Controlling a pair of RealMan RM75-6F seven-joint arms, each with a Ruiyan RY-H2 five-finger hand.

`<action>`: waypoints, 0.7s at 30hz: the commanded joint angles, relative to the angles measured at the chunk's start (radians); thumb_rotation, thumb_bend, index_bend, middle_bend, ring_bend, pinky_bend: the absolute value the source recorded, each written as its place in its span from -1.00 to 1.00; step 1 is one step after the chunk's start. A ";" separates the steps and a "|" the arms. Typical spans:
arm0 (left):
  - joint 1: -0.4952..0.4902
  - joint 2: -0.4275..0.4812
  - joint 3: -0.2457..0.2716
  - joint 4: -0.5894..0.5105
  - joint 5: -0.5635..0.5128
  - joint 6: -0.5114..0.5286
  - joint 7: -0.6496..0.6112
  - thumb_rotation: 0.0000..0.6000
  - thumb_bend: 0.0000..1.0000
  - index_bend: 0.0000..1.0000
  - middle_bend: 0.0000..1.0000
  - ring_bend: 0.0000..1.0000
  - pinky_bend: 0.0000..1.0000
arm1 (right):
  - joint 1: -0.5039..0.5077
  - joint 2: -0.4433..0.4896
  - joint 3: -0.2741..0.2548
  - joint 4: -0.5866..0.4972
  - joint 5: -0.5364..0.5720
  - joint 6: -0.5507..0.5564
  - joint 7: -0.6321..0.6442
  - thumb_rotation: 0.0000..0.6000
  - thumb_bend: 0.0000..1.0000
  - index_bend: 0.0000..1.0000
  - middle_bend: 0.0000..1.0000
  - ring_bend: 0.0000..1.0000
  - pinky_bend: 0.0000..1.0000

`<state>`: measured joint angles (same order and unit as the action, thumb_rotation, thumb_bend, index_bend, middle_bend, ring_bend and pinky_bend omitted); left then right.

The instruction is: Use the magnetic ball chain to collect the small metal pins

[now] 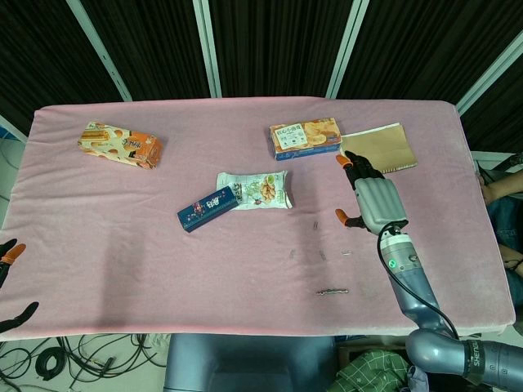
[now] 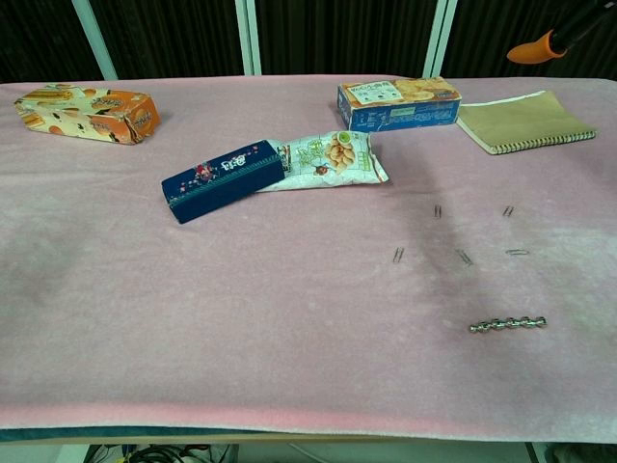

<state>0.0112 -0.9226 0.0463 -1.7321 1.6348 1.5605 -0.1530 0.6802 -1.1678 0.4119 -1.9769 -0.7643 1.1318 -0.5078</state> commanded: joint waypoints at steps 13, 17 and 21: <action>0.002 -0.003 0.004 -0.006 0.001 0.002 0.016 1.00 -0.55 -0.88 -0.97 -1.00 -1.00 | -0.024 0.060 -0.025 -0.057 -0.007 0.031 0.054 1.00 -0.59 -0.88 -1.00 -0.96 -0.60; 0.004 -0.004 0.004 -0.011 0.006 0.008 0.023 1.00 -0.56 -0.88 -0.97 -1.00 -1.00 | -0.033 0.051 -0.043 -0.048 -0.020 0.041 0.072 1.00 -0.59 -0.87 -1.00 -0.96 -0.60; 0.006 -0.006 0.007 -0.013 0.012 0.011 0.030 1.00 -0.56 -0.88 -0.97 -1.00 -1.00 | -0.042 0.029 -0.074 -0.026 -0.057 0.055 0.076 1.00 -0.59 -0.87 -1.00 -0.96 -0.60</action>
<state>0.0170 -0.9279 0.0528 -1.7454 1.6476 1.5727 -0.1240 0.6432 -1.1289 0.3506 -2.0131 -0.8072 1.1803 -0.4347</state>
